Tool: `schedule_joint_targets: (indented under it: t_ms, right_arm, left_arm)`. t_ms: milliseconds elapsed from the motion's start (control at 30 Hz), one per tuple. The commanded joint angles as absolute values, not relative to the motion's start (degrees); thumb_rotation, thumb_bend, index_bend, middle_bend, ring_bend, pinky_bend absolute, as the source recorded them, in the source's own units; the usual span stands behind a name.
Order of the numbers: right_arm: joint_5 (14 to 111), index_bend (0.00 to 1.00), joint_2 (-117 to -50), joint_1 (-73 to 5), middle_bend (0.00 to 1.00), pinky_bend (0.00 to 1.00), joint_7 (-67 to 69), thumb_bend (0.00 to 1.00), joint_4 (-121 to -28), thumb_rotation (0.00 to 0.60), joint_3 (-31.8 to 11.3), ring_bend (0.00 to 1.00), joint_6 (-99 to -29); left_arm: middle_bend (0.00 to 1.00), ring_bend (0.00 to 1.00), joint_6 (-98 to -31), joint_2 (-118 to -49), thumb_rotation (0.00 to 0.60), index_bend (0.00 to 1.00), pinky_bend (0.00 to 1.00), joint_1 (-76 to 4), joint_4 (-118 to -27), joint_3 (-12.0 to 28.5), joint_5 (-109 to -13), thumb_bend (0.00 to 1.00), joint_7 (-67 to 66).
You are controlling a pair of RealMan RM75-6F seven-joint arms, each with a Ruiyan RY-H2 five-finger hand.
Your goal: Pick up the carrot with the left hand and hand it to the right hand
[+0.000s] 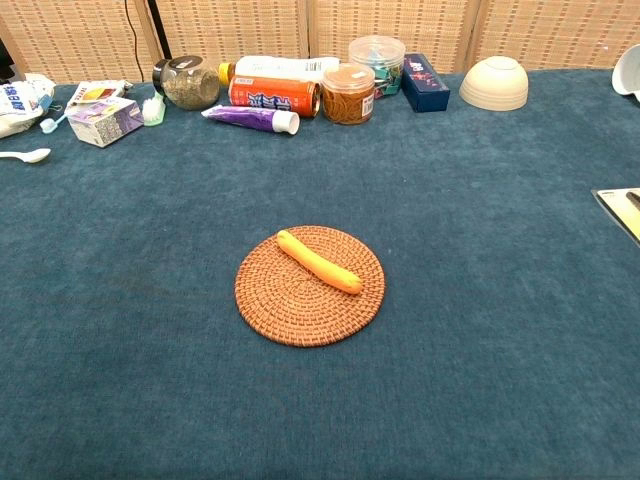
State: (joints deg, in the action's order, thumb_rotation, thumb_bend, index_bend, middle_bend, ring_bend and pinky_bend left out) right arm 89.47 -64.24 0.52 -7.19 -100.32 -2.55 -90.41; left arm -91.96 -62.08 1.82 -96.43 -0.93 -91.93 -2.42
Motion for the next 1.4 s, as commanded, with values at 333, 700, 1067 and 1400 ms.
schedule_joint_targets:
  t_ms: [333, 700, 1067, 1400]
  right_arm:
    - [89.51, 0.27, -64.01, 0.62, 0.08, 0.05, -7.27, 0.31, -100.5, 0.6, -2.5, 0.04, -90.48]
    - [89.14, 0.27, -63.88, 0.55, 0.08, 0.06, -7.57, 0.31, -101.0, 0.6, -2.61, 0.04, -90.18]
    - [88.63, 0.27, -63.71, 0.16, 0.08, 0.06, -7.34, 0.31, -101.38, 0.6, -2.93, 0.04, -89.59]
    - [88.35, 0.27, -63.53, -0.27, 0.08, 0.06, -9.54, 0.31, -103.28, 0.6, -3.33, 0.04, -89.28]
  left_arm:
    - [0.15, 0.15, -91.92, -62.08, 0.6, 0.28, 0.05, 1.72, -96.21, -0.89, -91.99, 0.44, -2.3]
    - [0.15, 0.15, -90.89, -62.02, 0.6, 0.27, 0.05, 0.96, -96.31, -0.7, -91.87, 0.44, -2.64]
    - [0.15, 0.15, -88.5, -61.18, 0.6, 0.28, 0.05, -1.43, -96.24, 0.15, -92.38, 0.44, -3.67]
    - [0.15, 0.15, -81.47, -59.68, 0.6, 0.35, 0.05, -7.66, -95.41, 2.15, -92.69, 0.44, -2.98]
